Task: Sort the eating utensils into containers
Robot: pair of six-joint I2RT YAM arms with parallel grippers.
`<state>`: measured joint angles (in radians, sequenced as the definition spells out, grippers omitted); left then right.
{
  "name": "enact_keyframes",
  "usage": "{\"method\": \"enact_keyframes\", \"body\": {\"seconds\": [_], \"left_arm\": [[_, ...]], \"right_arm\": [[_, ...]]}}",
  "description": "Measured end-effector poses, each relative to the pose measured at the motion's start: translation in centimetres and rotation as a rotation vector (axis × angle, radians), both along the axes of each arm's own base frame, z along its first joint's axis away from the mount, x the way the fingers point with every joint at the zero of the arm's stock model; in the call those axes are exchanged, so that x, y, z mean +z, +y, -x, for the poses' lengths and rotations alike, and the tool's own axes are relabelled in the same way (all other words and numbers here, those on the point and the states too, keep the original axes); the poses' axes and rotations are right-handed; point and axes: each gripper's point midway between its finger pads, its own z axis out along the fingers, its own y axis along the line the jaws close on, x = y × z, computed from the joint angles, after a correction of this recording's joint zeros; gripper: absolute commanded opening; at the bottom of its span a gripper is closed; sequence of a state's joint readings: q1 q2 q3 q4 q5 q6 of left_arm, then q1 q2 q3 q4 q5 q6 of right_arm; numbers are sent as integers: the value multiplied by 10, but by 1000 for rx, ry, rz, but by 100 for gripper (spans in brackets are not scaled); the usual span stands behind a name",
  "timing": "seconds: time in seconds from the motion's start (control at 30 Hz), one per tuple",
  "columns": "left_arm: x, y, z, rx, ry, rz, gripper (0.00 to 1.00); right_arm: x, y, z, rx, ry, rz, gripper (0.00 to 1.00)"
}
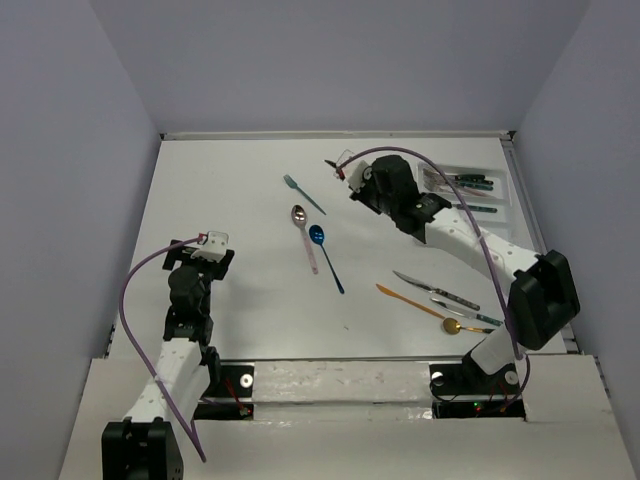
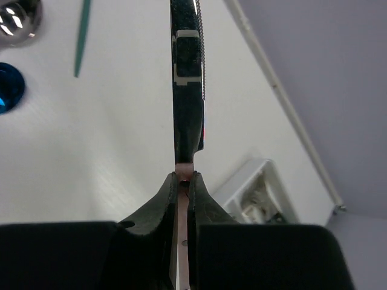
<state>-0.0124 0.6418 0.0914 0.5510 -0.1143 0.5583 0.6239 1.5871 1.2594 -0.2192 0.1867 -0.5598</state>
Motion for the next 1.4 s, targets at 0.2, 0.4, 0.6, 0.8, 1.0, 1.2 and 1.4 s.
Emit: {"method": "enact_keyframes", "body": {"seconds": [0.2,0.4,0.6,0.8,1.0,1.2,1.4], "left_arm": [[2,0,0,0,-6,-4,99],[5,0,0,-1,-19,-3,99],[12,0,1,-1,-45,-4,99],[15,-1,1,-5,-57,-2,99],[16,-1,1,-4,-60,-1,99],[15,0,2,0,-69,-1,99],[16,1,2,4,-79,-2,99]], "right_arm": [[19,-76,-37,50,-118,260,0],[-11,-174,-36,127,-36,502,0],[-11,-209,-17,214,-6,592,0],[-49,-265,23,185,97,619,0],[-73,-271,42,207,158,613,0],[-99,-272,54,243,226,622,0],[-112,-278,49,257,275,649,0]]}}
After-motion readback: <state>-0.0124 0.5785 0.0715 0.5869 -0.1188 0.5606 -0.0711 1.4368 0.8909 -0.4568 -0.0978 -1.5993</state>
